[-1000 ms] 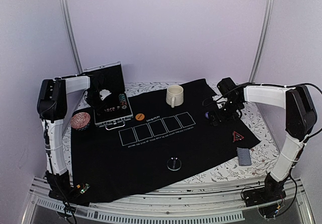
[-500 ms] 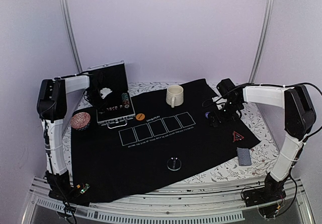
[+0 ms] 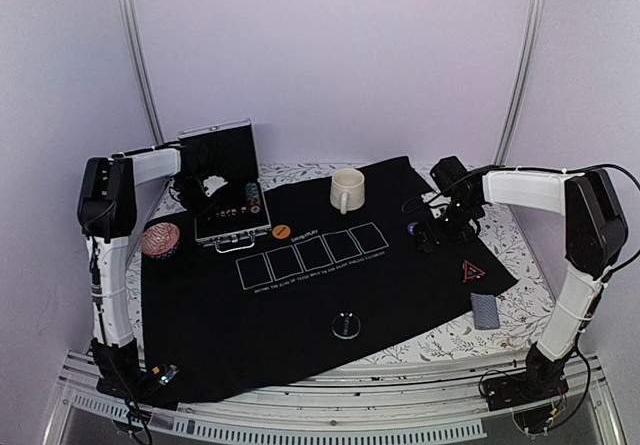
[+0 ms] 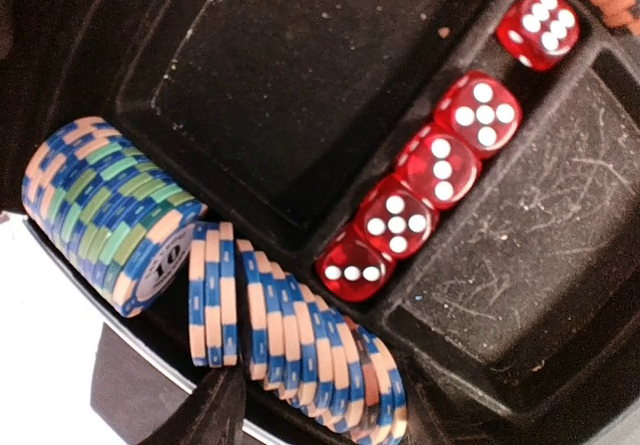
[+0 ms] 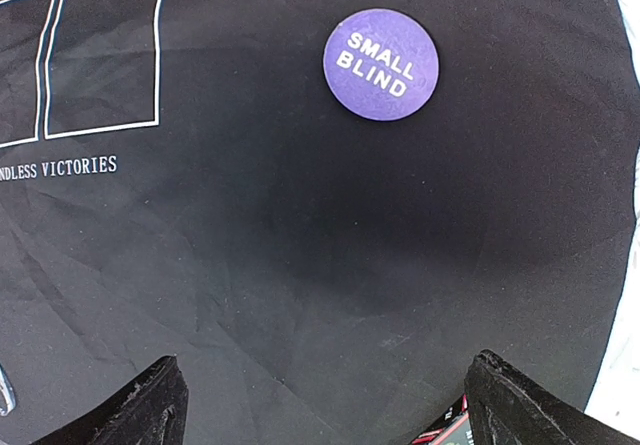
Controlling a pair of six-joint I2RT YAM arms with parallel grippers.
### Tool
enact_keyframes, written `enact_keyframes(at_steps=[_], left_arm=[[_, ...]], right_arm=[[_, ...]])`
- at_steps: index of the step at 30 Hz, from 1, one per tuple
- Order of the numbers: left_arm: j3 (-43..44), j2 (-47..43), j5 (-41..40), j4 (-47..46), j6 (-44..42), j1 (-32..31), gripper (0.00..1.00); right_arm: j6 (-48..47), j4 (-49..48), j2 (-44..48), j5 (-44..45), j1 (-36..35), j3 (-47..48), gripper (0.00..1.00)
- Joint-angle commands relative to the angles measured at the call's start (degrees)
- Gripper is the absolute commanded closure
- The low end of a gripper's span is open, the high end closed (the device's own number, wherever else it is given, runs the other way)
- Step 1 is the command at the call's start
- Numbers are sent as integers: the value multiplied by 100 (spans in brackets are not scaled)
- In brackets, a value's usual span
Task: Distribute texas hold em gaming equipment
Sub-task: Pick up the pile of poker chips from the chip case.
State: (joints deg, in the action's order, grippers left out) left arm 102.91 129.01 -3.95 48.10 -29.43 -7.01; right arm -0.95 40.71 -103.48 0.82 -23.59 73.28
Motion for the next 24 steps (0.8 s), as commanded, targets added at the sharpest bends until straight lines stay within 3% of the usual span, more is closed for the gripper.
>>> enact_keyframes(at_steps=[1, 4, 8, 14, 24], left_arm=[[251, 504, 237, -414, 96, -135, 51], [254, 481, 258, -479, 55, -137, 57], [250, 375, 431, -477, 35, -138, 78], [222, 152, 712, -480, 75, -156, 100], [-6, -276, 460, -473, 661, -178, 100]], right_arm=[[-30, 51, -170, -54, -8, 31, 1], [-37, 55, -205, -60, -6, 34, 1], [-46, 85, -257, -64, -7, 64, 1], [-46, 104, -281, -56, -6, 86, 1], [-20, 170, -235, -67, -10, 150, 1]])
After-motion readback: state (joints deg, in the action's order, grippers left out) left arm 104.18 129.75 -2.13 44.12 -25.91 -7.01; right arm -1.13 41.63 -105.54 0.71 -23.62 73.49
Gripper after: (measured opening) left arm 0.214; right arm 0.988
